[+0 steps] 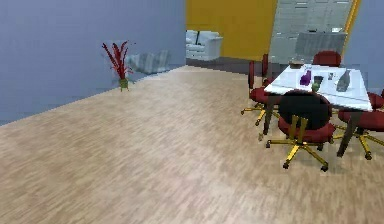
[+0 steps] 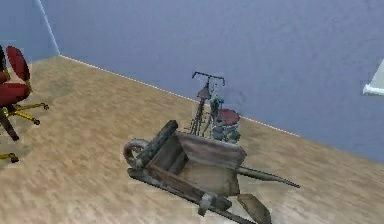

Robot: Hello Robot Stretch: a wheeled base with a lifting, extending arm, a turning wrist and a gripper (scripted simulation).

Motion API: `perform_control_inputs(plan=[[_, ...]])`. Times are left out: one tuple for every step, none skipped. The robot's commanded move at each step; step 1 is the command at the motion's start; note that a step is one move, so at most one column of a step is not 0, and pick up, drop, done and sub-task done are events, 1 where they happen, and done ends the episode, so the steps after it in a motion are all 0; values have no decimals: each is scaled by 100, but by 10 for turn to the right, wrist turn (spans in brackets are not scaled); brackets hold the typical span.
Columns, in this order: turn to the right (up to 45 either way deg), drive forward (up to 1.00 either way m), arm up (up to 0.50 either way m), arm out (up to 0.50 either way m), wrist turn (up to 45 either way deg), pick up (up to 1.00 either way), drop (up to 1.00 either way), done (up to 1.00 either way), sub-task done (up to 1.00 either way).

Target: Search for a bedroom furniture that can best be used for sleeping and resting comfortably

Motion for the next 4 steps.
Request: perform_control_inputs(plan=[[30, 0, 0, 0, 0, 0, 0, 0, 0], [0, 100, 0, 0, 0, 0, 0, 0, 0], [0, 100, 0, 0, 0, 0, 0, 0, 0], [0, 90, 0, 0, 0, 0, 0, 0, 0]])
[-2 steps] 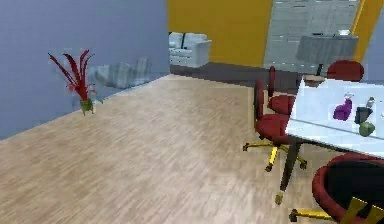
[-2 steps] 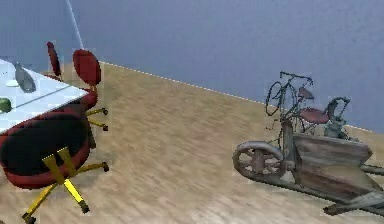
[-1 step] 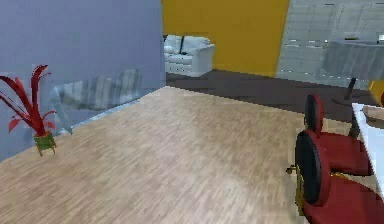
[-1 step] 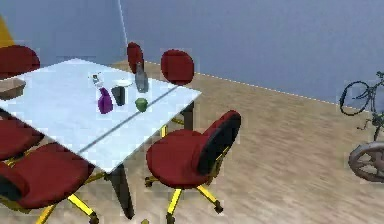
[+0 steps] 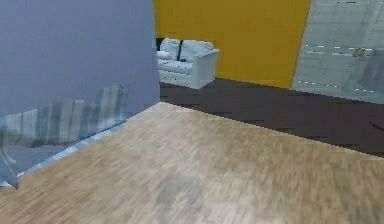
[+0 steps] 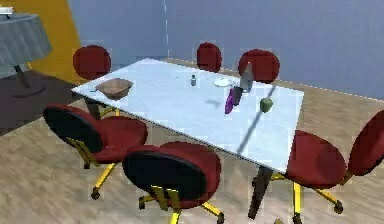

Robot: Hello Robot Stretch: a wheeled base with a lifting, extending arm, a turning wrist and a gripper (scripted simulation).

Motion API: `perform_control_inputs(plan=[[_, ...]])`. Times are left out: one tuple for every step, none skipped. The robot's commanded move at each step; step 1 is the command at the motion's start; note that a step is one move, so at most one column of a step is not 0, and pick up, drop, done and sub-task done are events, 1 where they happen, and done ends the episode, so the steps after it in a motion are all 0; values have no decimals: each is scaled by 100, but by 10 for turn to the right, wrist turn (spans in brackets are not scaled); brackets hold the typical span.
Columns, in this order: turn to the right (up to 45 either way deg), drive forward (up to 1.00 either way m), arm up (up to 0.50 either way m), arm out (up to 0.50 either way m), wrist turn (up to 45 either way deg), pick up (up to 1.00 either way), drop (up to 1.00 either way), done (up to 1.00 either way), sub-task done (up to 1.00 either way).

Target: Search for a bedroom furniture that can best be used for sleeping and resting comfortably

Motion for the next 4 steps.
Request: perform_control_inputs(plan=[[0, 100, 0, 0, 0, 0, 0, 0, 0], [0, 100, 0, 0, 0, 0, 0, 0, 0], [0, 100, 0, 0, 0, 0, 0, 0, 0], [30, 0, 0, 0, 0, 0, 0, 0, 0]])
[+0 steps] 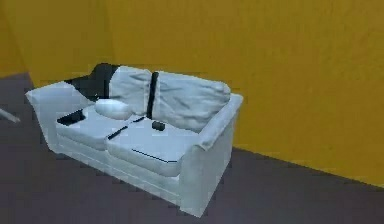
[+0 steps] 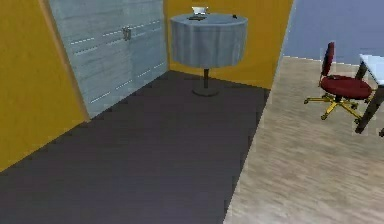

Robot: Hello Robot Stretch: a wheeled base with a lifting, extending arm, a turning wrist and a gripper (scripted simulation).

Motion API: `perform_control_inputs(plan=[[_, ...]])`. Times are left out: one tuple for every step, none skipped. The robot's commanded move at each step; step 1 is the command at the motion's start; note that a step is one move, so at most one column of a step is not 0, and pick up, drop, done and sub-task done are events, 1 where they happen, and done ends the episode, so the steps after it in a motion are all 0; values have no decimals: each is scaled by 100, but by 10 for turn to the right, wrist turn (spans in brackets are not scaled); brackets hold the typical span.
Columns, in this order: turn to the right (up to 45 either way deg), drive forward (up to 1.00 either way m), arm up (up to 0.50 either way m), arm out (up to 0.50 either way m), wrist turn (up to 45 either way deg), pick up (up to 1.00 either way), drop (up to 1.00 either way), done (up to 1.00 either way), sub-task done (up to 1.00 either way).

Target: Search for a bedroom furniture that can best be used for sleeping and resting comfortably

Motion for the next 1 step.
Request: perform_control_inputs(plan=[[0, 25, 0, 0, 0, 0, 0, 0, 0]])
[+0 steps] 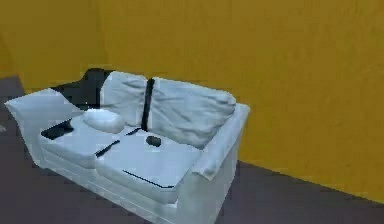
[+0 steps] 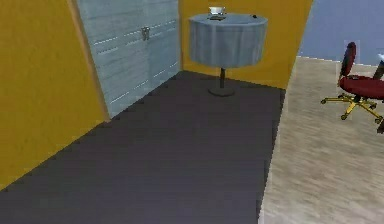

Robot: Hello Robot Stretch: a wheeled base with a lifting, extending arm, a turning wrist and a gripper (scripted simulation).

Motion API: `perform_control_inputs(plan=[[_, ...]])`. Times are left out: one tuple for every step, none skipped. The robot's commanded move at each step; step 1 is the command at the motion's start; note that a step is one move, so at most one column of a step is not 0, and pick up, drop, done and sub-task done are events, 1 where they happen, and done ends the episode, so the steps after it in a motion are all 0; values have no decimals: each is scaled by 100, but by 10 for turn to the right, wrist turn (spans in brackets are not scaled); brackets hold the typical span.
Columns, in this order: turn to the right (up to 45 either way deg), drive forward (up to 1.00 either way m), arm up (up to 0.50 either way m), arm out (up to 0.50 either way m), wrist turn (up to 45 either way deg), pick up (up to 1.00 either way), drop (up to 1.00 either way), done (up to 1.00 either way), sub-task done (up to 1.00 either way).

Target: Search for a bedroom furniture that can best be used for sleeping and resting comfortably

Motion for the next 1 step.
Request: perform_control_inputs(plan=[[-450, 0, 0, 0, 0, 0, 0, 0, 0]])
